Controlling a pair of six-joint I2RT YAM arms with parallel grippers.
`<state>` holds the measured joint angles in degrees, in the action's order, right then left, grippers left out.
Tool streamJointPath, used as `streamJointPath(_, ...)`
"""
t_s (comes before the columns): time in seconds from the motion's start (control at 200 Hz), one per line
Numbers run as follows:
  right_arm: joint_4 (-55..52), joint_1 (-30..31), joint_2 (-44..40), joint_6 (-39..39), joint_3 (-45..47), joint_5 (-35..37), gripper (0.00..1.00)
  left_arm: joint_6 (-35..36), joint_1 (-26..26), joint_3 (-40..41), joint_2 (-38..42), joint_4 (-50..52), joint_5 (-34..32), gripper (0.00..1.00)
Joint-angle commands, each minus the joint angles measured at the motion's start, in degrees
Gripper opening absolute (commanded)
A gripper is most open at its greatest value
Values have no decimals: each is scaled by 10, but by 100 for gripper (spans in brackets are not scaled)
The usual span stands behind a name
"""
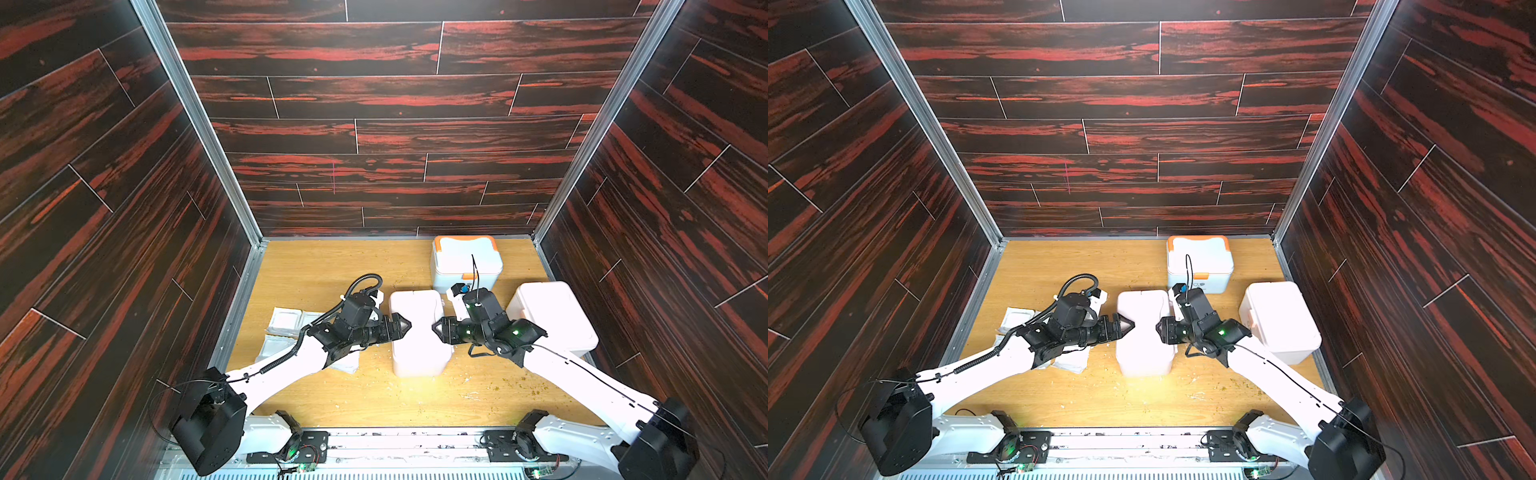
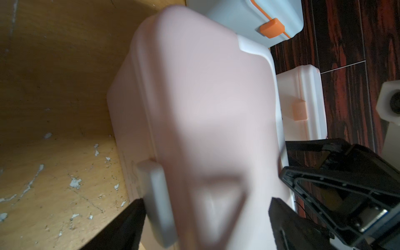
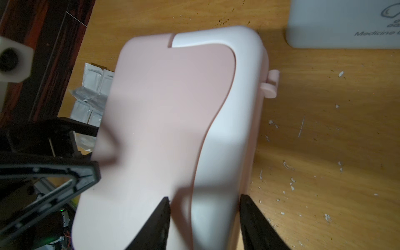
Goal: Open first aid kits and take out gauze
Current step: Fasten the fastener of the first aid kit, then move the first aid kit to the center of the board.
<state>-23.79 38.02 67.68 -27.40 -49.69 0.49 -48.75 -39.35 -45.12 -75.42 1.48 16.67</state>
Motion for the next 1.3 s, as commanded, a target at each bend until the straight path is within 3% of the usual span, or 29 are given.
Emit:
streamJointPath(0.0,15,0,40,7,-10,-46,53,0,3,-5,-9,-46,10,93)
streamJointPath(0.205,46,-36,89,17,-38,-72,53,6,40,-2,-12,-56,10,94)
streamJointPath(0.36,37,-55,106,28,-74,-71,64,15,62,-1,-1,-40,10,96)
streamJointPath(0.591,-13,-63,34,30,-93,-37,88,54,72,-6,61,40,-63,99)
streamJointPath(0.796,-32,-62,-73,2,-36,-66,90,122,80,-85,69,152,-120,100)
streamJointPath(0.996,-8,-52,-187,-45,55,-160,85,208,79,-223,-18,199,-121,100)
streamJointPath(1.091,6,-47,-225,-70,97,-223,83,252,79,-308,-91,224,-123,100)
streamJointPath(1.297,44,-20,-272,-113,168,-275,82,335,81,-474,-245,263,-92,100)
